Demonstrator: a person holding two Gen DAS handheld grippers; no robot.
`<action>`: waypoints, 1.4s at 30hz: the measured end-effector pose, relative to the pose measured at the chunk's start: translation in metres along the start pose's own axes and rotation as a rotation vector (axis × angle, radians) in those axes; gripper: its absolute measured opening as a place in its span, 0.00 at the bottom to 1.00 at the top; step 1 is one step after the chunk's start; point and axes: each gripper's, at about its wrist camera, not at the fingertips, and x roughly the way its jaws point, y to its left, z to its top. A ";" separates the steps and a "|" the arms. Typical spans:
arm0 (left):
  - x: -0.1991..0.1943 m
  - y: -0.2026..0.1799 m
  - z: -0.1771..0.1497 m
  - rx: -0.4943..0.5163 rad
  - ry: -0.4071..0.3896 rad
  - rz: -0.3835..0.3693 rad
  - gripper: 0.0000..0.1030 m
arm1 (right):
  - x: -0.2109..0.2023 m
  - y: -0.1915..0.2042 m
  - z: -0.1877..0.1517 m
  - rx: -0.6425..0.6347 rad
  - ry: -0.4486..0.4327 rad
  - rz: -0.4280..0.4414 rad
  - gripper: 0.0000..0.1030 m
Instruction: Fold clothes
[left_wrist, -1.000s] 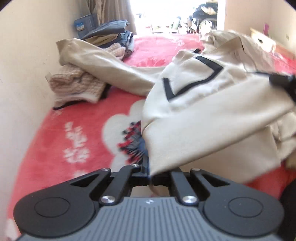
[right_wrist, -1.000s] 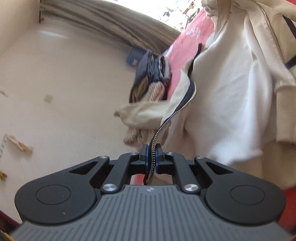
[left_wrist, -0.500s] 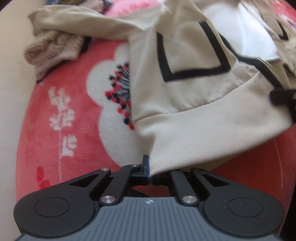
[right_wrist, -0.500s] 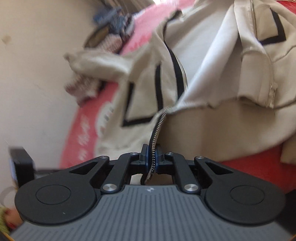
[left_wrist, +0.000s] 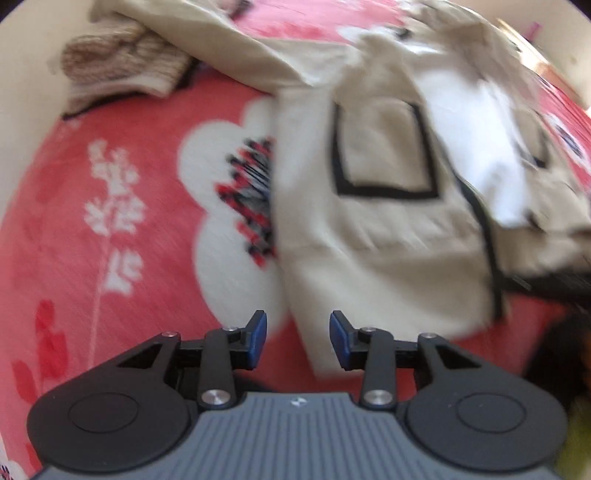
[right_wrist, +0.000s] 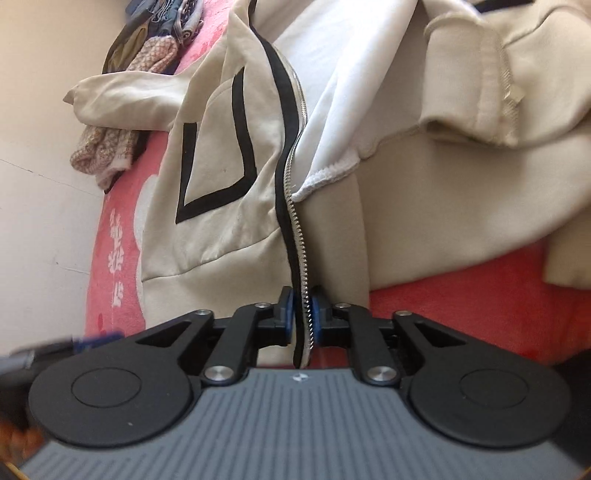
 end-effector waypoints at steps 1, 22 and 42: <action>0.006 0.001 0.008 -0.018 -0.011 0.019 0.38 | -0.007 0.003 0.002 -0.001 -0.005 -0.008 0.15; 0.079 0.009 0.075 -0.067 -0.230 0.072 0.47 | 0.069 0.018 0.306 0.199 -0.396 0.107 0.42; 0.092 0.018 0.077 -0.121 -0.276 -0.006 0.51 | 0.056 0.045 0.328 0.060 -0.439 0.265 0.10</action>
